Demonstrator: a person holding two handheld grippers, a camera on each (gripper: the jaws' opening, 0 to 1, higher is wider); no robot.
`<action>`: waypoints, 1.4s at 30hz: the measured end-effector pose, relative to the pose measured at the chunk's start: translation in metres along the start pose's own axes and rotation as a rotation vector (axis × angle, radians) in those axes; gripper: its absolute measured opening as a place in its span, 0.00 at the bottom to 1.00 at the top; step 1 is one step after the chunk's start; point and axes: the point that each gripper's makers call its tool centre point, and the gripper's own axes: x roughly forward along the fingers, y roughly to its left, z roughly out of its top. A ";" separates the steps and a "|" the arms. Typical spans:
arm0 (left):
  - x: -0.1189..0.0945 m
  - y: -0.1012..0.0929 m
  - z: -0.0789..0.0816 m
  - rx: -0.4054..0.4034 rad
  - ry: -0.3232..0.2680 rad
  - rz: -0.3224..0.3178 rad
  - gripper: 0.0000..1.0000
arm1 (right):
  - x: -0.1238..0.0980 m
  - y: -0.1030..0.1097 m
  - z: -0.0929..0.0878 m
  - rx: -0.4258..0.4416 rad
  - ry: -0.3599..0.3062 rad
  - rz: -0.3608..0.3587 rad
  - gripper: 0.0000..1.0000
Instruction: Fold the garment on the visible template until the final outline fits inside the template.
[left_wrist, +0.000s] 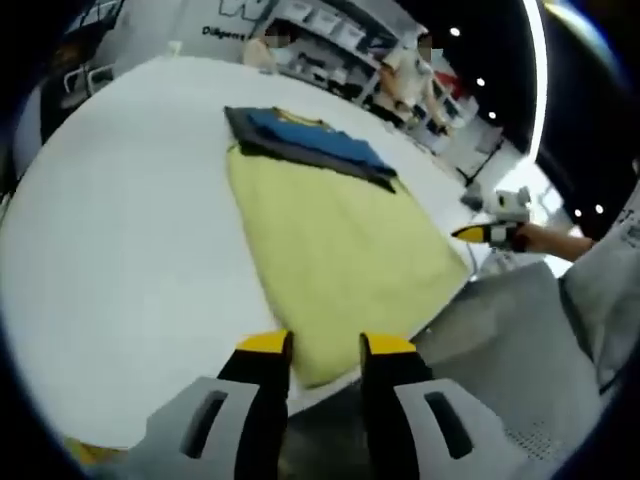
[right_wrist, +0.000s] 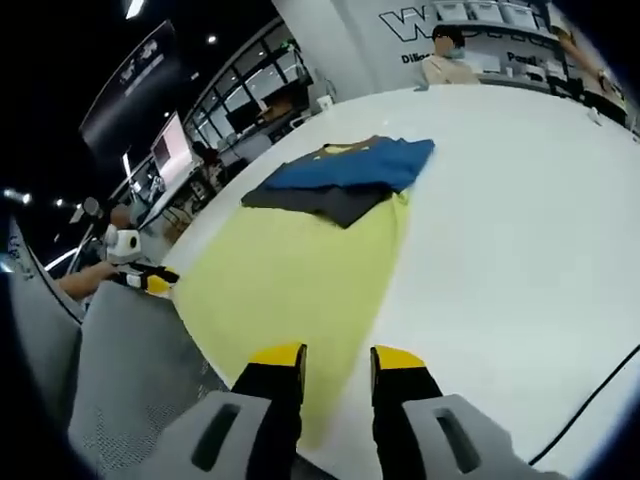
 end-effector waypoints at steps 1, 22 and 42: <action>0.000 0.003 -0.002 -0.008 0.000 0.015 0.12 | 0.000 0.002 -0.004 -0.005 0.003 -0.003 0.19; 0.001 0.008 -0.005 -0.053 0.010 0.000 0.05 | -0.006 0.011 -0.042 0.061 0.054 -0.006 0.07; -0.029 -0.013 0.029 0.021 -0.012 0.024 0.00 | -0.026 0.028 -0.012 0.047 0.018 0.021 0.00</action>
